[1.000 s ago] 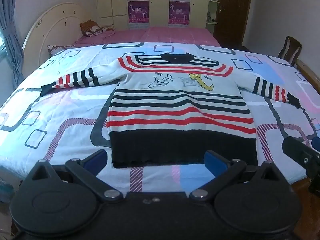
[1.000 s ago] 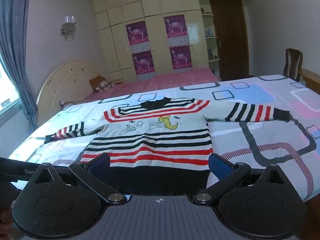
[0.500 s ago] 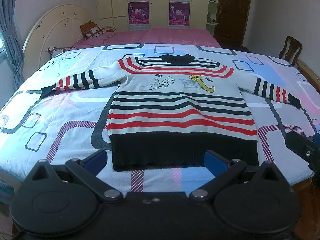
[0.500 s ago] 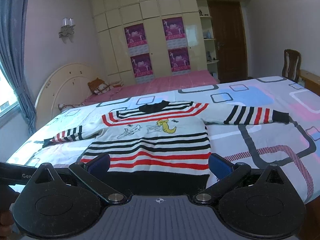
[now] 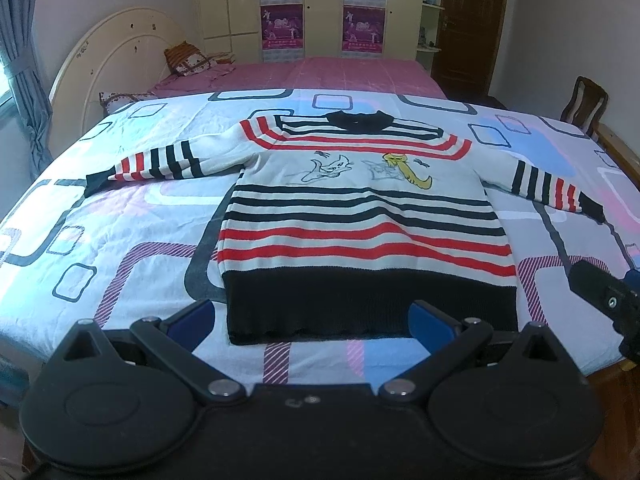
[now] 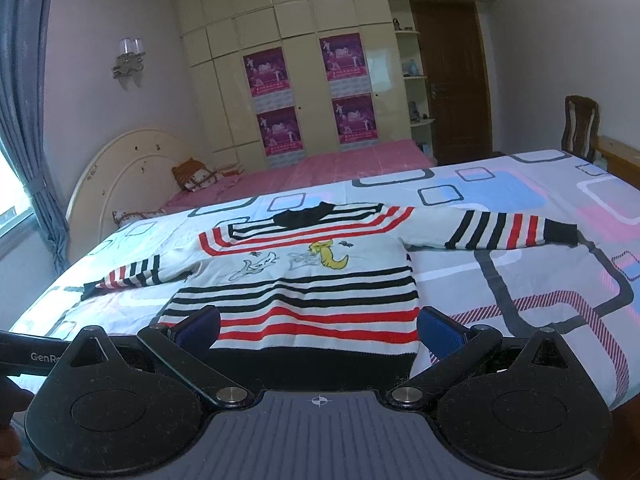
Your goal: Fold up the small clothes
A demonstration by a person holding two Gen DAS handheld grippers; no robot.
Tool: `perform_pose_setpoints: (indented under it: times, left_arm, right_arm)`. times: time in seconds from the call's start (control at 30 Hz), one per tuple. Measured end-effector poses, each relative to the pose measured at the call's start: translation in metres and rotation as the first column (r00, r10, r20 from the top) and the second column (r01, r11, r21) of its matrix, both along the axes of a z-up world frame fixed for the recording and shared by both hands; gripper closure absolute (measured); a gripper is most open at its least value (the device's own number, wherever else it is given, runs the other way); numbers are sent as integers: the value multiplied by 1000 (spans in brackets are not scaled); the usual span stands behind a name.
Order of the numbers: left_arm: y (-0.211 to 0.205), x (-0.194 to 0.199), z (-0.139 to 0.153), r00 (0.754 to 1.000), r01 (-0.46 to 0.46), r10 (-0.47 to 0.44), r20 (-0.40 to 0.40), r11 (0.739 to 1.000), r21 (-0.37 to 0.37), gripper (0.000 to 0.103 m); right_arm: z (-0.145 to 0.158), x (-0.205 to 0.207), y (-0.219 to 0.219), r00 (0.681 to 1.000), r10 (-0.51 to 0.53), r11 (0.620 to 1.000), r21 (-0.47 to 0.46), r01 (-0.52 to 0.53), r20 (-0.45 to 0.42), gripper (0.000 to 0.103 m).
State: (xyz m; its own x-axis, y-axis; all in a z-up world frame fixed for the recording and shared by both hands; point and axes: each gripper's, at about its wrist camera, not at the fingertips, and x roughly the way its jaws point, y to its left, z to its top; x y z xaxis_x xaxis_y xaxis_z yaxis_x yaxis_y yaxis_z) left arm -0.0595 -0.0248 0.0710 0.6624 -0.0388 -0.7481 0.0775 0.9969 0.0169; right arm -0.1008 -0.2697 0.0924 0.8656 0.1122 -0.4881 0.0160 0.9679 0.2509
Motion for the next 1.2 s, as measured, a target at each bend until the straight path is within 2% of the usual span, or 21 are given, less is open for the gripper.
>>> perform_pose_setpoints:
  times: [1.2]
  left_arm:
    - [6, 11, -5, 1000, -23, 23, 1, 1000, 19, 0]
  right_arm:
    - [-4, 5, 2, 1000, -6, 1000, 1, 6, -17, 0]
